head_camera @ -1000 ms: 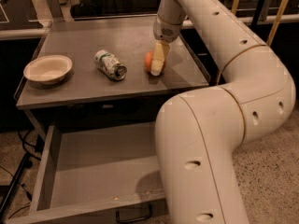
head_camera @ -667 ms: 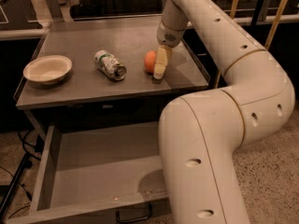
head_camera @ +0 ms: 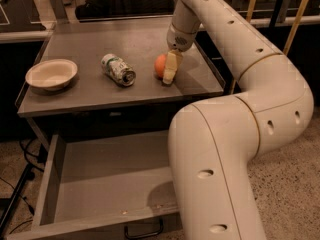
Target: Place orange into top drawer
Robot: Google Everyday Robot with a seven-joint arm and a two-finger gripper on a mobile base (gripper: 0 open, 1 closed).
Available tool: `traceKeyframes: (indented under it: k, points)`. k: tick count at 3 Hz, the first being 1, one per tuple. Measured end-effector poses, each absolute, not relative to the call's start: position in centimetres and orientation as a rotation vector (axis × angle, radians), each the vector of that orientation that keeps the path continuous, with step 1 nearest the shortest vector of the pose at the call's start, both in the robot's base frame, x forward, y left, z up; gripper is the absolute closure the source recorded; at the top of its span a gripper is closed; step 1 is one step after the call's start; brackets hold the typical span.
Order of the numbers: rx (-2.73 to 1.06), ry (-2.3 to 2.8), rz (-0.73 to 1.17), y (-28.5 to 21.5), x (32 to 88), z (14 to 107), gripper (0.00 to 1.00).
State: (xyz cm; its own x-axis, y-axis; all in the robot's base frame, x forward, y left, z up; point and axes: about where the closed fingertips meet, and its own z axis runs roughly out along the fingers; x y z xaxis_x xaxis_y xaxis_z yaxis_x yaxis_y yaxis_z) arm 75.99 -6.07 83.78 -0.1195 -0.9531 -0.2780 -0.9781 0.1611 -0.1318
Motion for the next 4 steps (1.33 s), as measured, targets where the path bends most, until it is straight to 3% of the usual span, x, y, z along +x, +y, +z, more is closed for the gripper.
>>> traceKeyframes:
  k: [3, 4]
  points:
    - [-1.857, 2.146, 0.12, -6.06, 76.0, 83.77, 0.89]
    - [-1.857, 2.146, 0.12, -6.06, 76.0, 83.77, 1.0]
